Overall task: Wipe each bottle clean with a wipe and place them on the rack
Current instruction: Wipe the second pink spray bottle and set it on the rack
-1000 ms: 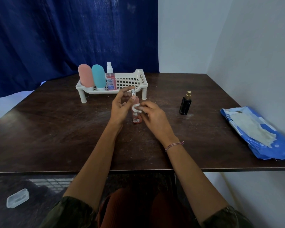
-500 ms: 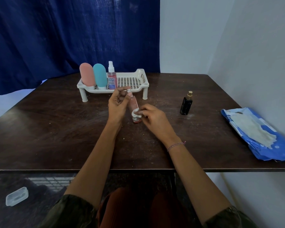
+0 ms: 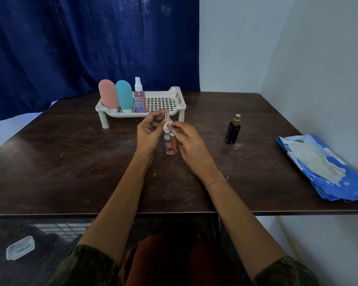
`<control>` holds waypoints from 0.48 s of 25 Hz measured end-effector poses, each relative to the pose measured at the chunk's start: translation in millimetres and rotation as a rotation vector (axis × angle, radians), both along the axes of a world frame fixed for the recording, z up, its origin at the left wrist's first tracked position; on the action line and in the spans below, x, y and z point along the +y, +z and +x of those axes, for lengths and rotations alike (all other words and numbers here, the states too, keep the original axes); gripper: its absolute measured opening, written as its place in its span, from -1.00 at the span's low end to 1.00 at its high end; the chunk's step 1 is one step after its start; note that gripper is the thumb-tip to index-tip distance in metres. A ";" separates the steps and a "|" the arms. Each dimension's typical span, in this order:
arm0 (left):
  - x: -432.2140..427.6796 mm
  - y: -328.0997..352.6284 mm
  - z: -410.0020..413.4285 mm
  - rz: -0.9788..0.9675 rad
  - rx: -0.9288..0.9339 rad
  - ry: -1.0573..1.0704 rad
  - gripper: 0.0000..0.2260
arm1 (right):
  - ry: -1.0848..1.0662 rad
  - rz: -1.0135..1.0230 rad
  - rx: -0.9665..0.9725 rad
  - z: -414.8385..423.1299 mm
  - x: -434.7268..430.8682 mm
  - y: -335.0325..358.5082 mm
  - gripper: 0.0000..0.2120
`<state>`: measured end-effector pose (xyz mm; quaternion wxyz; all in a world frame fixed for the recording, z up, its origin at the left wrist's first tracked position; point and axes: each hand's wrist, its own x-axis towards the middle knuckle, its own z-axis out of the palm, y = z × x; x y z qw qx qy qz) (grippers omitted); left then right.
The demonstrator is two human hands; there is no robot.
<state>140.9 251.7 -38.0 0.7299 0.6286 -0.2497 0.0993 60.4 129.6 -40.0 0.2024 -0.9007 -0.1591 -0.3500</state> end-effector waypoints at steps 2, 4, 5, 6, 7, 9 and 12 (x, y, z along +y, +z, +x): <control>0.1 0.3 -0.1 -0.003 0.008 -0.023 -0.75 | -0.010 -0.006 -0.018 0.2 0.9 0.0 -0.57; 0.5 0.7 -1.2 -0.013 0.014 -0.039 -0.75 | -0.006 0.035 -0.042 1.2 1.5 -0.2 -0.59; 0.5 1.1 -1.6 -0.020 0.017 -0.053 -0.76 | 0.001 0.083 -0.052 2.3 1.3 -0.4 -0.61; 0.5 1.3 -2.0 -0.025 0.017 -0.074 -0.77 | 0.005 0.148 -0.058 3.7 0.3 -0.4 -0.63; 0.3 1.1 -2.1 -0.026 0.015 -0.099 -0.78 | 0.004 0.218 -0.061 5.4 -1.5 -0.1 -0.65; 0.2 1.0 -2.3 -0.020 0.012 -0.137 -0.80 | -0.007 0.318 -0.064 9.3 -6.4 0.9 -0.71; -0.9 0.9 -1.5 -0.019 0.007 -0.162 -0.80 | 0.000 0.324 -0.065 9.9 -8.1 -0.8 -0.73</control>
